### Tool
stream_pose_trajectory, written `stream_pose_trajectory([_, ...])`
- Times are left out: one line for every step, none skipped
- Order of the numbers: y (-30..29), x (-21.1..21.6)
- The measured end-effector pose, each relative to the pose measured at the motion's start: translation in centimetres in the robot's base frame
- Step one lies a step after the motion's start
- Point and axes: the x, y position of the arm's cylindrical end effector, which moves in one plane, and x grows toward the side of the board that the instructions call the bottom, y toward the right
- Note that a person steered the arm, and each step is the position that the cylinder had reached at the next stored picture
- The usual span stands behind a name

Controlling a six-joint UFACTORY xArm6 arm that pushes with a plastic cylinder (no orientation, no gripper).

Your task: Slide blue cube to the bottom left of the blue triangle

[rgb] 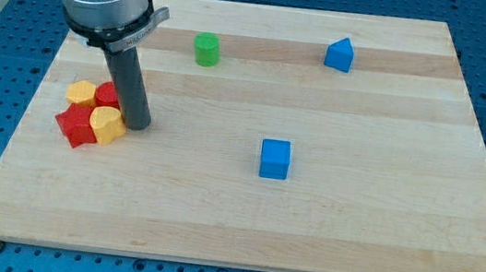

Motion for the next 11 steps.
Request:
stream_pose_trajectory([1.8,6.1])
stream_pose_trajectory([9.1,8.1])
stream_pose_trajectory([15.2,7.5])
stream_pose_trajectory([17.7,5.1])
stream_pose_trajectory([18.5,2.3])
stream_pose_trajectory([18.5,0.1])
stream_pose_trajectory([18.9,-1.0])
stream_pose_trajectory([20.9,0.9])
stream_pose_trajectory([23.5,1.8])
stream_pose_trajectory([25.7,0.9])
stream_pose_trajectory([25.7,-3.7])
